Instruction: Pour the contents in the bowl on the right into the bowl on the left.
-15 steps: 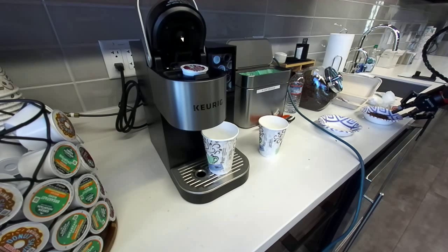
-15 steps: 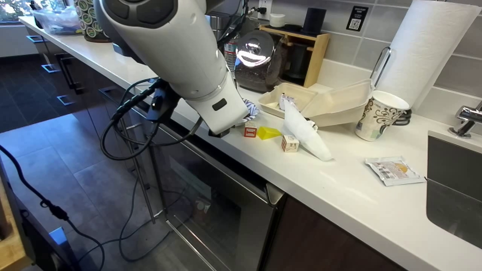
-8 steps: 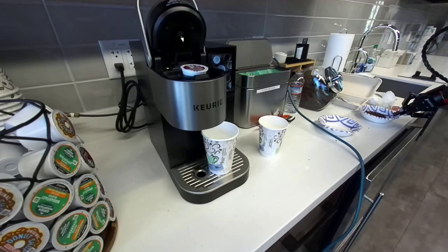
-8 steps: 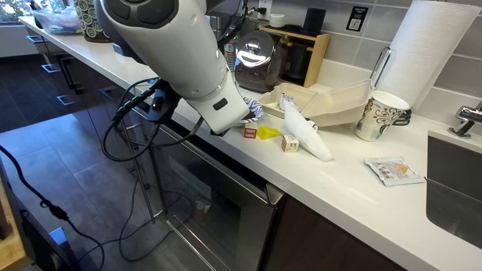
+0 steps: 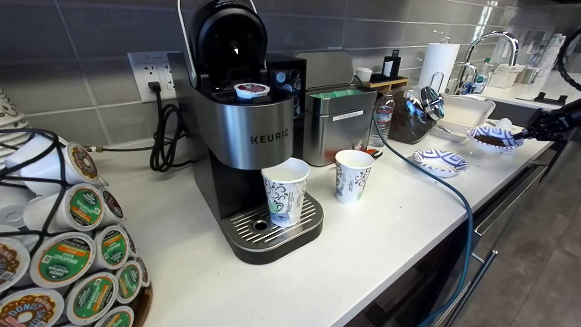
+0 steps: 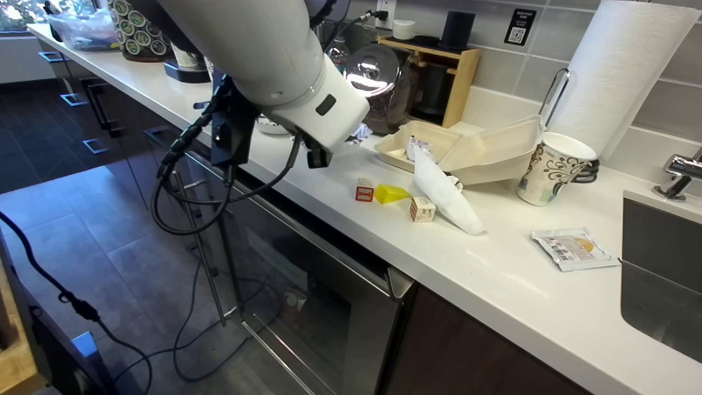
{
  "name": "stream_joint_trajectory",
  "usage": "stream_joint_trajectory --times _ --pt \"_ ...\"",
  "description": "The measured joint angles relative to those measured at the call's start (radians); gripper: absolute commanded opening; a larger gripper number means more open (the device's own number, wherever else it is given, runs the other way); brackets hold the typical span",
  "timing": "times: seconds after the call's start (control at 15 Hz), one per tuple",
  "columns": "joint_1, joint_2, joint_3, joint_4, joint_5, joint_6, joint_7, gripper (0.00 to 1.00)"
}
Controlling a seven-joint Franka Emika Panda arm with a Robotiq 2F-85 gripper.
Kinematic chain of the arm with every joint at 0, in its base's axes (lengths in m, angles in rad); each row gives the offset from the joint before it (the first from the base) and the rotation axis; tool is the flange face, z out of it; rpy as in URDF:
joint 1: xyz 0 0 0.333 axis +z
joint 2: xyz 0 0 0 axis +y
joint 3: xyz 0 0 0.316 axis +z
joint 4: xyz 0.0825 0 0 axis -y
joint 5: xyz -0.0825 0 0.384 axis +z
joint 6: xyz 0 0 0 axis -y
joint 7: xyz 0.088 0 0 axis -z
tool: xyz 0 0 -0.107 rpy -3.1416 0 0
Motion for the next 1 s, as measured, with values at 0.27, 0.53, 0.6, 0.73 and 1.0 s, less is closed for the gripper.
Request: stream_joint_trajectory --times 0.27,0.53,0.6,0.73,1.0 --pt "0.006 -0.085 -0.015 -0.043 -0.123 -0.121 -0.018 0.01" --pt "0.06 -0.187 -0.021 -0.12 -0.3 -0.087 -0.016 0.01" --pt "0.079 -0.222 -0.021 -0.144 -0.35 -0.062 -0.009 0.01" --pt "0.113 -0.289 -0.015 -0.185 -0.438 -0.045 0.028 0.03" --pt "0.124 -0.302 -0.019 -0.188 -0.446 -0.045 0.038 0.01"
